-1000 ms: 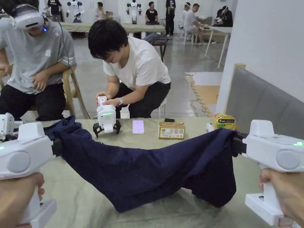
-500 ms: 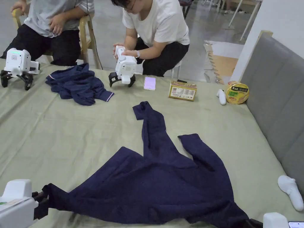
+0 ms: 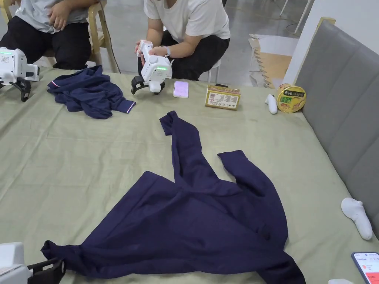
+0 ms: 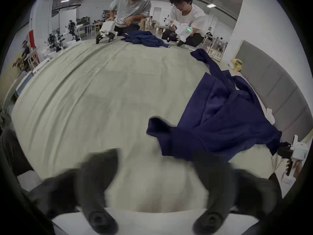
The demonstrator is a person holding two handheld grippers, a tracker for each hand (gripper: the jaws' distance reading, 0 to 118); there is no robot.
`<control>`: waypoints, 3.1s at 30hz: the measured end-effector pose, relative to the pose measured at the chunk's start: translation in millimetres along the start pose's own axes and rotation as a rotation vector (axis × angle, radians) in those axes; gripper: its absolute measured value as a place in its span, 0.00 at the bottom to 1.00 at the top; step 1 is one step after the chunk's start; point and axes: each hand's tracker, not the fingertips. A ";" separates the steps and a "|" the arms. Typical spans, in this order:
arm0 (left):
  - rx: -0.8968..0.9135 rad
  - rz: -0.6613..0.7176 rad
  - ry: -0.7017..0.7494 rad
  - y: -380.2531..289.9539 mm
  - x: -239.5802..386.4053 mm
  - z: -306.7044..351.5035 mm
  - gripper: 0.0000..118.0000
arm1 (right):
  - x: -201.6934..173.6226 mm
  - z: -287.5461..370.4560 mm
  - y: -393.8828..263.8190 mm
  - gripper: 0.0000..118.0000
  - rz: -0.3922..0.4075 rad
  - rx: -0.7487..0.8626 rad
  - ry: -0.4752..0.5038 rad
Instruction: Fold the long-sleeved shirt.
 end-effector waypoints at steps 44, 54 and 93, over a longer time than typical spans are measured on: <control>-0.115 0.281 -0.222 -20.3 -39.1 -54.1 0.21 | -111.4 20.3 71.0 0.00 -0.085 0.310 0.199; -0.128 0.140 -0.121 -16.9 -11.9 -58.5 0.15 | -110.3 -32.5 133.6 0.72 -0.081 0.233 0.242; 0.031 0.059 -0.066 -17.3 4.2 -36.8 0.13 | -71.7 -135.6 282.6 0.00 0.012 0.115 0.272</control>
